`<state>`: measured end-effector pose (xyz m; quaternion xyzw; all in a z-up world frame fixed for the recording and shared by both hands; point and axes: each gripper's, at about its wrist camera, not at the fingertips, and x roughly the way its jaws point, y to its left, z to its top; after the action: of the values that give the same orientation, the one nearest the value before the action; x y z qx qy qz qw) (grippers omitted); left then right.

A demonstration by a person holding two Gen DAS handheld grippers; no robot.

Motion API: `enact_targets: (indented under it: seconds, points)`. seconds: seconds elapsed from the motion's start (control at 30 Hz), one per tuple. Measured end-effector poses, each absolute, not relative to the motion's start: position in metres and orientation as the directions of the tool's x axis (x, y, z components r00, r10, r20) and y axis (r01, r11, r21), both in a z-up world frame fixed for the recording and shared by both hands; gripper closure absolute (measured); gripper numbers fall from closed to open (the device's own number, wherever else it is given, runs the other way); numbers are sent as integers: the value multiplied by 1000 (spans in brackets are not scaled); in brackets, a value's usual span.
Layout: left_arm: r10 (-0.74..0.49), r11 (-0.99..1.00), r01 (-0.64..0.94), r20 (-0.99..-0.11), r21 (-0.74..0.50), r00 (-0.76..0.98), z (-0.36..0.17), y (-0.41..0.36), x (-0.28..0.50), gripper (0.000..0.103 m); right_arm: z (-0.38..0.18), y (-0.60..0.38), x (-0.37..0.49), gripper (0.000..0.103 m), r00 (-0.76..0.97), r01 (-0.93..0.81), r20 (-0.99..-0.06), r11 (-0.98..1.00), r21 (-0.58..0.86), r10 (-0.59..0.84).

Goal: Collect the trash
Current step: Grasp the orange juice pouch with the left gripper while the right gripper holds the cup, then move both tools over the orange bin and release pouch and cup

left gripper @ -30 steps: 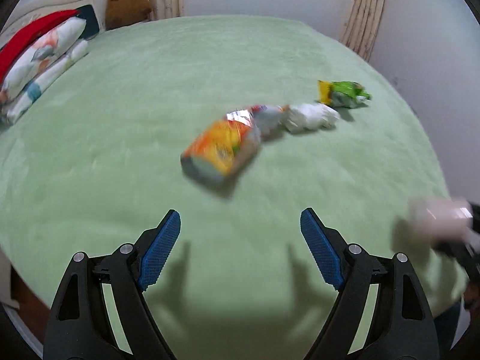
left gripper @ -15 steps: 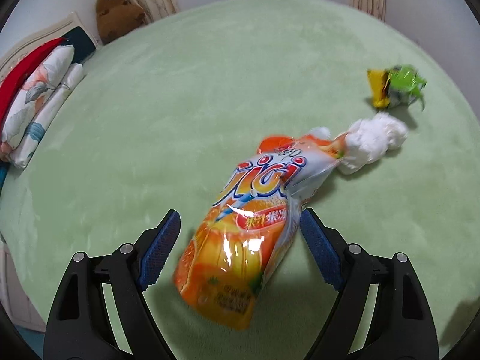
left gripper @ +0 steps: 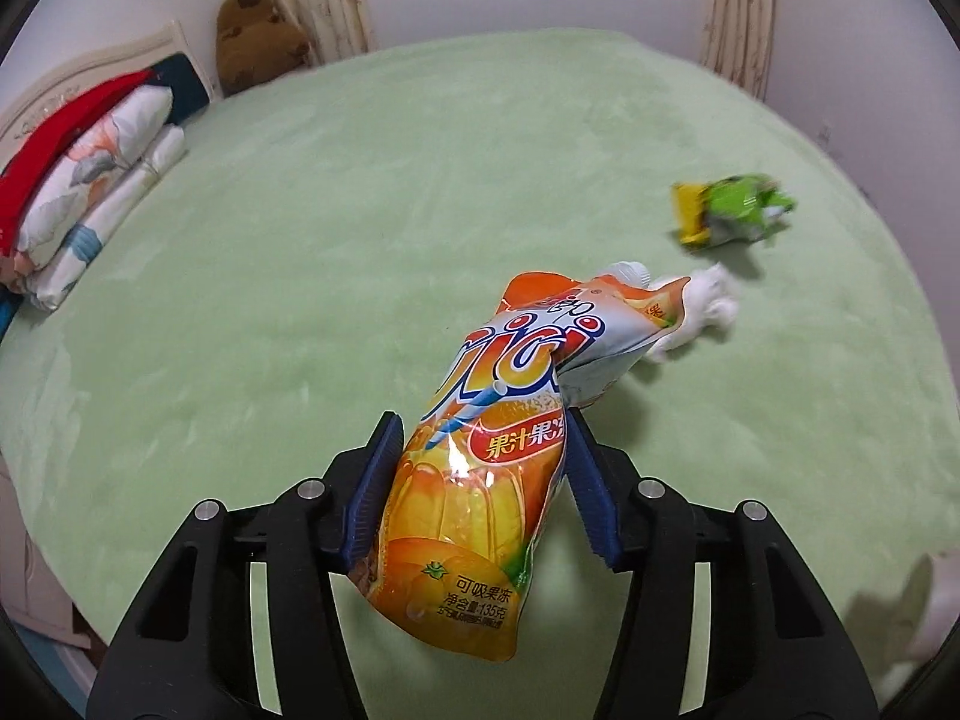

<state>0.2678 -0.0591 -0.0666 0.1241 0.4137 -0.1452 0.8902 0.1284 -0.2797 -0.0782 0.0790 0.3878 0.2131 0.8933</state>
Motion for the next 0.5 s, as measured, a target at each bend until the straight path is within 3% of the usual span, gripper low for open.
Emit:
enact_targets:
  seconds: [0.5]
  points:
    - [-268, 888, 450, -690, 93, 672, -6, -40, 76, 50, -42, -268, 41, 56, 636, -392, -632, 891, 228, 442]
